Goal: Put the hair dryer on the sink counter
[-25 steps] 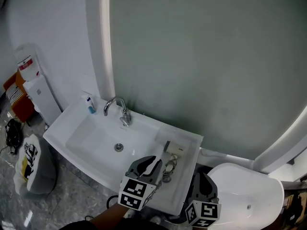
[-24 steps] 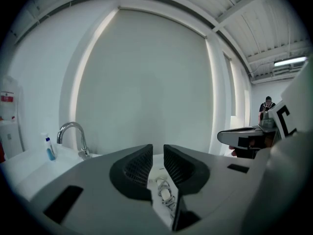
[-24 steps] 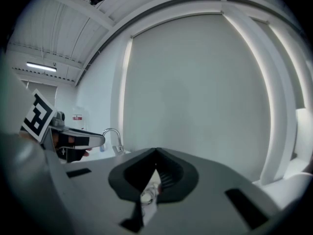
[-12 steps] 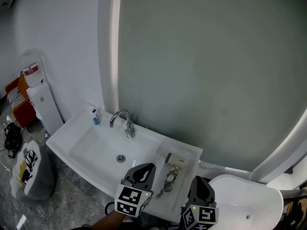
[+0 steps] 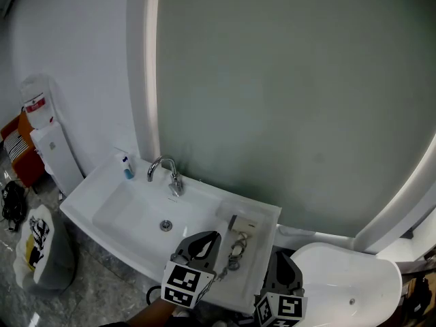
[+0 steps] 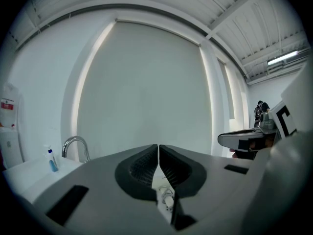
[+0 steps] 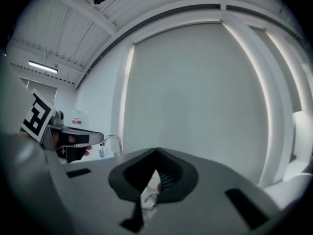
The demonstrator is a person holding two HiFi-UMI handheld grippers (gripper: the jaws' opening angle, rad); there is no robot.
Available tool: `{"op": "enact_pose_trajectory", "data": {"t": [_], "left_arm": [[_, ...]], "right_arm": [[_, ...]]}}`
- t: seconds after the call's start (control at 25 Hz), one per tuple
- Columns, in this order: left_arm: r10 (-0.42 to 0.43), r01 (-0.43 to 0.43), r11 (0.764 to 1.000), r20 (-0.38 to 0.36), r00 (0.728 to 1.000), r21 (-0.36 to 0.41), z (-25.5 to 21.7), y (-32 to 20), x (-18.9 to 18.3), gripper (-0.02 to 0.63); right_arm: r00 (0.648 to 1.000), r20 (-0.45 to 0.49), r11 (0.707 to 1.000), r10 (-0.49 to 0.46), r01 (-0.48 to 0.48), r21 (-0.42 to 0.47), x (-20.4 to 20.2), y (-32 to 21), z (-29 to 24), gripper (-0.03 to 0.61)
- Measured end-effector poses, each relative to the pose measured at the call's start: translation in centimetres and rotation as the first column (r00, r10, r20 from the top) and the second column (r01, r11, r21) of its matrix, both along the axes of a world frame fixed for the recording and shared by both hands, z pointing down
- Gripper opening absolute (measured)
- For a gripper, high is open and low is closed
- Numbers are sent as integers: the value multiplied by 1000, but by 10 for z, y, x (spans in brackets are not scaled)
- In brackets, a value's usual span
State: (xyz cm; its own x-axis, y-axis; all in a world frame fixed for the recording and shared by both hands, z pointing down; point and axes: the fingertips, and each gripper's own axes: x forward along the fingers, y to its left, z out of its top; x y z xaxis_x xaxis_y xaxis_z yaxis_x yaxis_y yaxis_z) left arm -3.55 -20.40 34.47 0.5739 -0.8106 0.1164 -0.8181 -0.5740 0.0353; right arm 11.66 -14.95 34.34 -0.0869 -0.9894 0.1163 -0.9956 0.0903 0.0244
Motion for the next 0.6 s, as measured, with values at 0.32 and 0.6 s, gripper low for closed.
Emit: {"op": "enact_pose_trajectory", "data": {"t": [0.32,0.6], "left_arm": [[6,-6,1000,13,1000,0,4,-1,4,20],[6,-5,999,13,1000,-32,13,-2,3,20]], "right_arm": [[1000,-9,1000,-7,7,5,0,-2,-1,21],[1000,-7,1000,-18,18,-2,-2,-4,2,20]]}}
